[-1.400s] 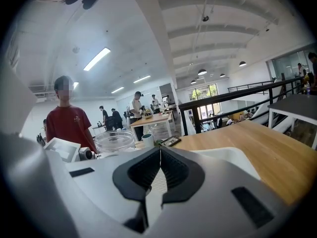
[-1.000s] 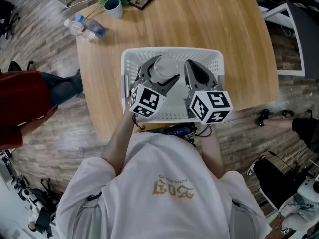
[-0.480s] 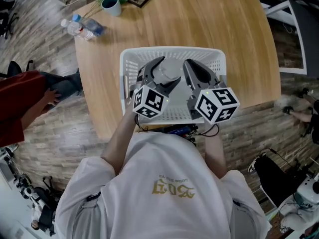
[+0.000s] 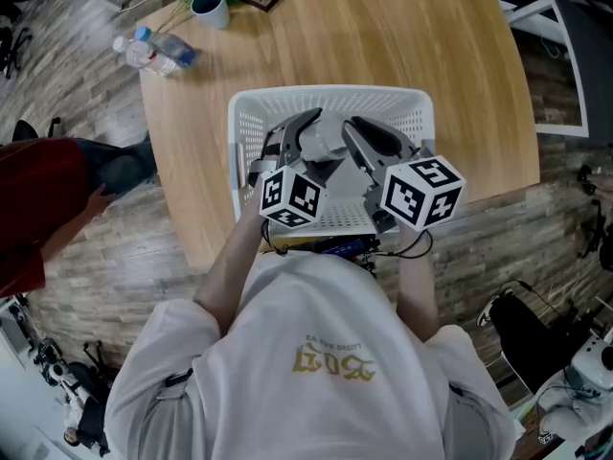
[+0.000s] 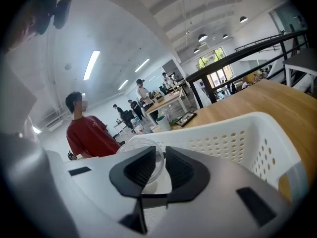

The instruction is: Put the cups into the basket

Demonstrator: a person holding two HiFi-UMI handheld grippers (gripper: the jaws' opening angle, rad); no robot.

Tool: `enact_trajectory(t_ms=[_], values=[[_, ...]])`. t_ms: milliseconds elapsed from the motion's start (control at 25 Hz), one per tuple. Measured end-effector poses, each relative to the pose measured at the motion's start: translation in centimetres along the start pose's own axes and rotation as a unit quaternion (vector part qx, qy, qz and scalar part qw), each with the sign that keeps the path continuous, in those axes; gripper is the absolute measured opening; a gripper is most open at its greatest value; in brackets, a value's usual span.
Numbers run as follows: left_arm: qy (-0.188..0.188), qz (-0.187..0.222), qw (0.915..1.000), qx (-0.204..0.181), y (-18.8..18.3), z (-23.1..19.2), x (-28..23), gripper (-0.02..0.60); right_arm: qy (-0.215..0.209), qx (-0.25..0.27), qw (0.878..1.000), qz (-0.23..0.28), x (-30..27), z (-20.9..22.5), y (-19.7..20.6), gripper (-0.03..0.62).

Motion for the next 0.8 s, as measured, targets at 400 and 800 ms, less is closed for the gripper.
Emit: enact_trajectory(t_ms=[400,800], values=[[0.012,-0.011,0.9998,-0.012,0.1,0.6,-0.3,0.37,0.037,0.011,0.999,-0.017,-0.1,0.6,0.4,0.034],[0.026,0.004,0.9996,0.003,0.0,0.9,-0.2,0.422,0.068,0.011,0.998,0.003,0.6,1.4,-0.3,0.034]])
Point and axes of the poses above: the fingertips, and each gripper's own axes: x backward along the fingers, z to its right, y out of its underside, the point moved 2 cm from there along x, backward along the fingers, and after that the axes turned 14 degrees about -x, right-handed, at the moved point
